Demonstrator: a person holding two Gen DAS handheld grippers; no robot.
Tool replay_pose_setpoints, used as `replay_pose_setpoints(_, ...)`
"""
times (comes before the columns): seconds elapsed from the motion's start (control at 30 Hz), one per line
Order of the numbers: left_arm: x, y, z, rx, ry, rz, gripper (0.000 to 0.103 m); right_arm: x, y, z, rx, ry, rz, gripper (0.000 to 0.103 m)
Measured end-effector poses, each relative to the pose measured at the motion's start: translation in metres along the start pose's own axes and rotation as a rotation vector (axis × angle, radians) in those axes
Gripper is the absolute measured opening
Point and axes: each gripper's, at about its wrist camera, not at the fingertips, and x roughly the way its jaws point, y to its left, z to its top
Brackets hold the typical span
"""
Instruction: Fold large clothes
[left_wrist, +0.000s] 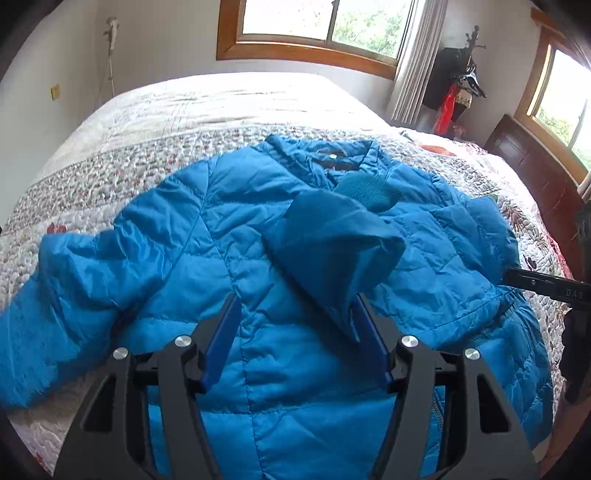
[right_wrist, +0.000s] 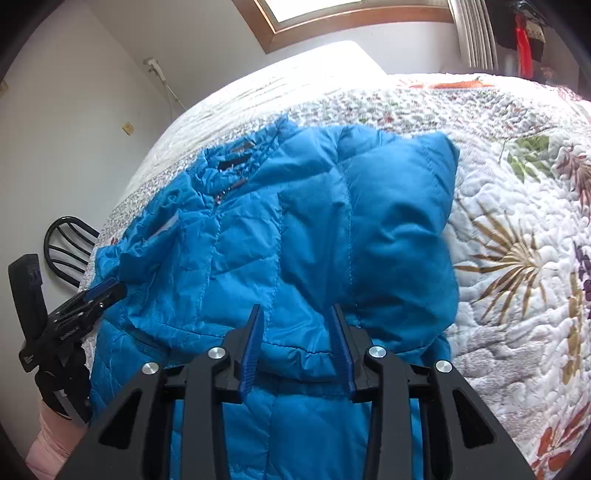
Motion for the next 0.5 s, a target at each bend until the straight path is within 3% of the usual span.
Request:
replay_pose_setpoints(0.1, -0.004, -0.027, 0.012, 0.076, -0.018, 0.005, 0.076, -0.005, -0.002, 0.001, 0.012, -0.008, -0.022, 0.038)
replay_pose_setpoints(0.23, 0.03, -0.064, 0.03, 0.175, 0.044, 0.06, 0.078, 0.01, -0.007, -0.001, 0.021, 0.04, -0.045, 0.038)
replay_pose_setpoints(0.27, 0.042, -0.068, 0.032, 0.188, 0.067, 0.079, 0.074, 0.012, -0.008, -0.001, 0.022, 0.044, -0.042, 0.038)
replay_pose_setpoints(0.3, 0.052, -0.067, 0.033, 0.181, 0.093, 0.086, 0.053, 0.014, -0.009, -0.002, 0.022, 0.047, -0.039, 0.038)
replay_pose_setpoints(0.33, 0.06, -0.063, 0.034, 0.151, 0.121, 0.058, 0.039, 0.014, -0.011, -0.003, 0.022, 0.048, -0.035, 0.038)
replay_pose_setpoints(0.37, 0.064, -0.054, 0.034, 0.102, 0.135, 0.026, 0.037, 0.015, -0.012, -0.004, 0.022, 0.047, -0.029, 0.038)
replay_pose_setpoints(0.4, 0.063, -0.046, 0.035, 0.063, 0.126, 0.009, 0.028, 0.015, -0.013, -0.004, 0.022, 0.046, -0.021, 0.037)
replay_pose_setpoints(0.5, 0.039, -0.021, 0.034, -0.019, 0.034, -0.047, 0.016, 0.012, -0.014, -0.004, 0.019, 0.041, 0.003, 0.037)
